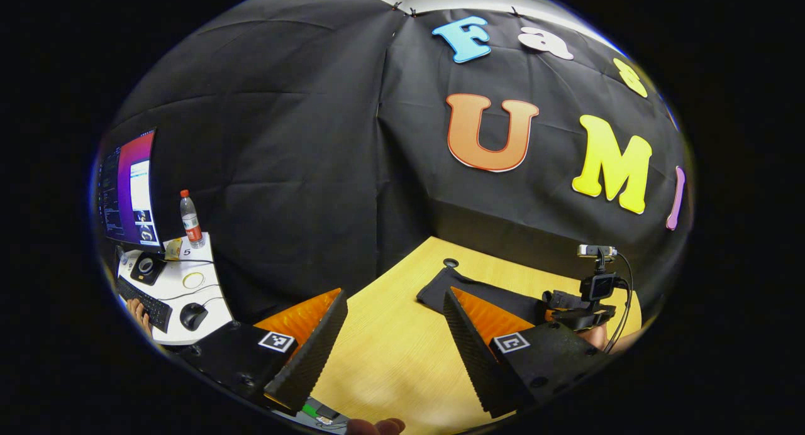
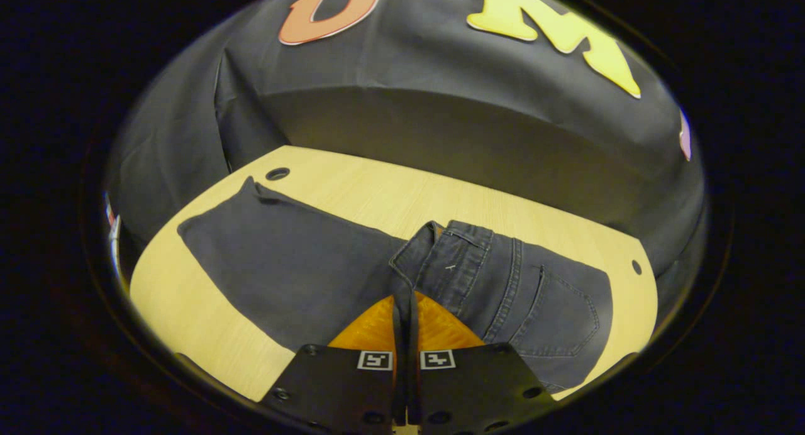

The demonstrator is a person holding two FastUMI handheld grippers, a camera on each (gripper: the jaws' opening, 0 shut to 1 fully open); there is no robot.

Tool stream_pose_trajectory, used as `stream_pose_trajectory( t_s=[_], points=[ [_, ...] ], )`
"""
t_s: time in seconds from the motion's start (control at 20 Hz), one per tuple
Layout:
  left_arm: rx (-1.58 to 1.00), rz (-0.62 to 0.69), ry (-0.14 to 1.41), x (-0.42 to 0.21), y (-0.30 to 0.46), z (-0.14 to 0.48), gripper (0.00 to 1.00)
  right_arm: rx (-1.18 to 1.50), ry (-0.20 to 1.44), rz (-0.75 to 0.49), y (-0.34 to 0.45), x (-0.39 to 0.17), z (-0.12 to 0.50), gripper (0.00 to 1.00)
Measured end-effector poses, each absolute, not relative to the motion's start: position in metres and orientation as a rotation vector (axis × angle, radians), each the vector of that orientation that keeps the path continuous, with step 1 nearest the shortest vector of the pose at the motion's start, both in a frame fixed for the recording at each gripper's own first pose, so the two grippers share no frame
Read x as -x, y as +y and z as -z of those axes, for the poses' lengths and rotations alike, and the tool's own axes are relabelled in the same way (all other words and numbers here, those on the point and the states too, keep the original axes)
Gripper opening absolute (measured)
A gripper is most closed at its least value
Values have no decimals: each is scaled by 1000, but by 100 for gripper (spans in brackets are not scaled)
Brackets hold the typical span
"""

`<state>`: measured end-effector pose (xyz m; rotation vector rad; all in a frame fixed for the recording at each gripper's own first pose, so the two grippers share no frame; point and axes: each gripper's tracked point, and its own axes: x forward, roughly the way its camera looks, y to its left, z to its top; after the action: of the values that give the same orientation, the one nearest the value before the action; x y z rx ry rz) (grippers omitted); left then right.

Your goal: Grasp the waist and the cuffs of the jeans and fold them to make the two legs overlap; first hold the waist and fold one-third of the jeans toward the cuffs, then hold the cuffs and fold the remaining one-third in the same direction to finish folding.

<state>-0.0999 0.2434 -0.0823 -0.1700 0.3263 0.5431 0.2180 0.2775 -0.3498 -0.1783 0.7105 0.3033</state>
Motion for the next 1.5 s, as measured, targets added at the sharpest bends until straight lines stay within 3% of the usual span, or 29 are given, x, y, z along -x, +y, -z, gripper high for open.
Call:
stream_pose_trajectory(
  t_s=[0.1,0.15,0.25,0.35,0.6,0.85,1.2,1.5],
  points=[
    [178,-542,330,100,245,87,99,171,716,-330,281,-214,354,11],
    [183,-541,330,100,245,88,99,155,717,-351,285,-212,352,10],
    [195,-540,333,100,245,90,99,142,700,-392,292,-209,343,25],
    [208,-531,334,98,243,92,99,129,673,-438,298,-205,328,34],
    [261,-462,345,74,235,104,99,124,586,-520,279,-178,269,100],
    [372,-416,357,28,237,137,99,102,504,-567,234,-145,201,100],
    [600,-296,388,-37,238,190,99,8,572,-587,163,-107,158,99],
    [797,-266,475,-82,238,252,99,-20,650,-476,75,-104,167,100]
  ],
)
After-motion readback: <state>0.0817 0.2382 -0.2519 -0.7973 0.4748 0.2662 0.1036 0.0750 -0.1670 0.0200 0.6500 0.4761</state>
